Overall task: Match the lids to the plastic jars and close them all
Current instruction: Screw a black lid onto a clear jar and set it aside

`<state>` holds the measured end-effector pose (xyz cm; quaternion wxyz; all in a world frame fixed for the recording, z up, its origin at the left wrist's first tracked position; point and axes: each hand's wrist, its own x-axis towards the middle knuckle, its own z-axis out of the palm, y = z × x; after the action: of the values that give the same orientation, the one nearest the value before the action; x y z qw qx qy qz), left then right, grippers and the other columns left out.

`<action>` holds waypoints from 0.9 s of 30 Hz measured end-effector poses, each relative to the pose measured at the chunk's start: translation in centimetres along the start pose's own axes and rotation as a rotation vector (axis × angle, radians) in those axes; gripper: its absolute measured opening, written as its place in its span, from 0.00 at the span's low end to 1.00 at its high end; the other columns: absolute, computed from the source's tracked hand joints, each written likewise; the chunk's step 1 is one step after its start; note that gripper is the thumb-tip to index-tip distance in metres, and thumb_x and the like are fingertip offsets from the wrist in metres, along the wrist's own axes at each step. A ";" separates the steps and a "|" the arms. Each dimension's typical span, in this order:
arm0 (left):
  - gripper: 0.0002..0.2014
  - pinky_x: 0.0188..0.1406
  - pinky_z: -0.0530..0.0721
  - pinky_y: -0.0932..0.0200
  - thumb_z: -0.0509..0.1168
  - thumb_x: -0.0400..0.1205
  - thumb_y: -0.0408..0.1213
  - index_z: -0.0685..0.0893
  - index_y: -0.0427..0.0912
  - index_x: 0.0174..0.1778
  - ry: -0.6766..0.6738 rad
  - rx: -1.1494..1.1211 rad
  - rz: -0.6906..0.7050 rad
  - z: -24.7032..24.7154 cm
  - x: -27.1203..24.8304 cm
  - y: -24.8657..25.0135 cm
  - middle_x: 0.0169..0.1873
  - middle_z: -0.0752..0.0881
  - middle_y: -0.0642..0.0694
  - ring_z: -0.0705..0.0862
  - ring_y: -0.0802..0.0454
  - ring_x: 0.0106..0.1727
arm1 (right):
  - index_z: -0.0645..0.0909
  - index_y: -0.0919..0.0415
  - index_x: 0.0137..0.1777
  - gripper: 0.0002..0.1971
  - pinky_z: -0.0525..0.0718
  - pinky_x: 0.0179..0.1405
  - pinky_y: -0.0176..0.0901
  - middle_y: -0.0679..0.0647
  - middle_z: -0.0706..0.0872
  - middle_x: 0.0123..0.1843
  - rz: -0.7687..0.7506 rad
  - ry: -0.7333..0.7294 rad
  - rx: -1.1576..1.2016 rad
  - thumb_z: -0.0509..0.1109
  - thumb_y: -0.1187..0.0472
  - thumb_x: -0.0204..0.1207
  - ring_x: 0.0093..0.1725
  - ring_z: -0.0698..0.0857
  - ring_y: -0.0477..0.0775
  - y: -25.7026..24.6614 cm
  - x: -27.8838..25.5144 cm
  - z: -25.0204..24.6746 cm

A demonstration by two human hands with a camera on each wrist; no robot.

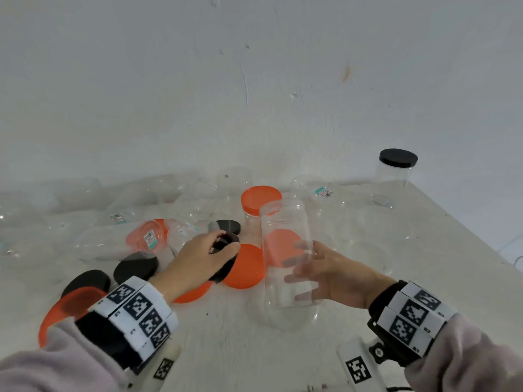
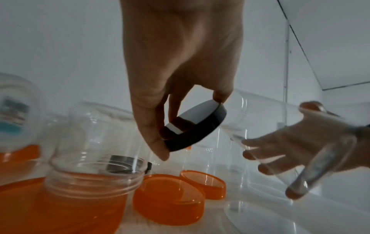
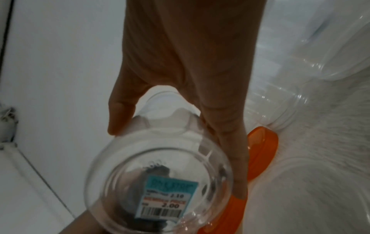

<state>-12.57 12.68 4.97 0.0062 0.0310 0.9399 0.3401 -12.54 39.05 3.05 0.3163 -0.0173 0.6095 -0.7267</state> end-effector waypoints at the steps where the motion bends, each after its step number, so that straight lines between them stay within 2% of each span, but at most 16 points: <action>1: 0.20 0.41 0.73 0.72 0.62 0.81 0.57 0.78 0.55 0.67 0.009 -0.034 0.000 -0.7 -0.5 -0.2 0.51 0.81 0.61 0.79 0.68 0.50 | 0.71 0.53 0.70 0.45 0.83 0.58 0.67 0.55 0.85 0.58 0.004 -0.010 -0.039 0.84 0.63 0.50 0.54 0.87 0.56 0.2 0.2 0.5; 2: 0.22 0.42 0.74 0.72 0.62 0.80 0.57 0.77 0.55 0.69 0.014 -0.059 0.006 -1.3 -1.0 -0.4 0.53 0.81 0.62 0.78 0.69 0.51 | 0.72 0.51 0.69 0.43 0.84 0.58 0.64 0.53 0.84 0.58 0.006 -0.036 -0.083 0.85 0.63 0.51 0.54 0.87 0.53 0.3 0.4 1.1; 5: 0.23 0.45 0.76 0.70 0.65 0.78 0.56 0.75 0.57 0.69 0.044 -0.103 0.022 -3.2 -2.2 -1.0 0.52 0.77 0.69 0.77 0.71 0.53 | 0.79 0.45 0.63 0.32 0.86 0.53 0.52 0.41 0.88 0.47 -0.010 -0.130 -0.214 0.83 0.62 0.57 0.49 0.87 0.42 0.8 1.1 3.1; 6: 0.23 0.46 0.77 0.70 0.66 0.78 0.55 0.75 0.57 0.69 0.062 -0.126 0.015 -3.7 -2.6 -1.1 0.51 0.76 0.71 0.78 0.71 0.53 | 0.78 0.45 0.64 0.35 0.85 0.53 0.51 0.40 0.88 0.49 -0.008 -0.120 -0.242 0.83 0.62 0.56 0.51 0.87 0.42 1.0 1.5 3.7; 9: 0.24 0.44 0.75 0.73 0.68 0.77 0.54 0.77 0.57 0.69 0.114 -0.173 0.003 -5.0 -3.6 -1.5 0.50 0.74 0.71 0.79 0.69 0.53 | 0.70 0.43 0.70 0.44 0.82 0.61 0.51 0.47 0.82 0.63 -0.036 -0.058 -0.341 0.85 0.61 0.53 0.61 0.84 0.49 1.7 2.4 5.6; 12: 0.28 0.44 0.72 0.74 0.68 0.75 0.57 0.74 0.57 0.71 0.138 -0.183 0.011 -5.8 -4.3 -1.7 0.55 0.76 0.68 0.76 0.72 0.54 | 0.66 0.44 0.73 0.48 0.83 0.60 0.43 0.48 0.79 0.66 -0.087 -0.059 -0.440 0.87 0.64 0.54 0.65 0.80 0.49 2.0 3.1 6.9; 15: 0.29 0.44 0.71 0.75 0.67 0.74 0.59 0.73 0.59 0.71 0.167 -0.194 0.022 -6.2 -4.9 -1.8 0.58 0.76 0.66 0.75 0.75 0.53 | 0.62 0.42 0.75 0.52 0.81 0.67 0.50 0.46 0.79 0.68 -0.096 -0.045 -0.517 0.87 0.68 0.56 0.67 0.79 0.48 2.2 3.8 7.9; 18: 0.27 0.51 0.71 0.73 0.68 0.74 0.58 0.73 0.60 0.70 0.177 -0.193 0.046 -6.3 -5.3 -1.9 0.57 0.76 0.67 0.75 0.68 0.59 | 0.60 0.42 0.77 0.54 0.80 0.67 0.51 0.43 0.78 0.68 -0.092 -0.049 -0.570 0.87 0.69 0.56 0.68 0.78 0.45 2.4 4.6 8.6; 21: 0.35 0.59 0.73 0.65 0.64 0.66 0.66 0.73 0.59 0.70 0.181 -0.196 0.067 -6.2 -5.6 -2.0 0.59 0.77 0.64 0.75 0.63 0.63 | 0.57 0.44 0.79 0.57 0.75 0.71 0.51 0.44 0.76 0.71 -0.081 -0.071 -0.623 0.87 0.68 0.56 0.74 0.74 0.48 2.8 5.3 9.0; 23: 0.38 0.65 0.74 0.59 0.66 0.67 0.68 0.73 0.57 0.73 0.181 -0.190 0.069 -6.2 -5.7 -2.2 0.64 0.77 0.59 0.75 0.61 0.66 | 0.53 0.45 0.81 0.59 0.71 0.75 0.52 0.47 0.75 0.74 -0.078 -0.091 -0.664 0.87 0.66 0.56 0.77 0.71 0.50 3.1 5.6 9.2; 25: 0.39 0.65 0.74 0.60 0.68 0.67 0.71 0.73 0.57 0.72 0.172 -0.186 0.091 -6.1 -5.8 -2.2 0.63 0.77 0.61 0.75 0.65 0.66 | 0.50 0.44 0.83 0.63 0.67 0.79 0.55 0.47 0.72 0.78 -0.088 -0.119 -0.678 0.87 0.65 0.55 0.79 0.68 0.49 3.3 5.6 9.3; 27: 0.38 0.58 0.73 0.71 0.63 0.63 0.72 0.74 0.60 0.68 0.168 -0.169 0.131 -6.0 -6.0 -1.9 0.57 0.76 0.72 0.74 0.76 0.62 | 0.51 0.43 0.83 0.62 0.69 0.78 0.49 0.42 0.72 0.77 -0.104 -0.142 -0.682 0.87 0.65 0.55 0.77 0.69 0.44 3.6 5.7 9.2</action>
<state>-6.90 7.00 8.29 -0.0922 0.0634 0.9010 0.4191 -11.75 28.06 0.17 0.2965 -0.2036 0.7920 -0.4934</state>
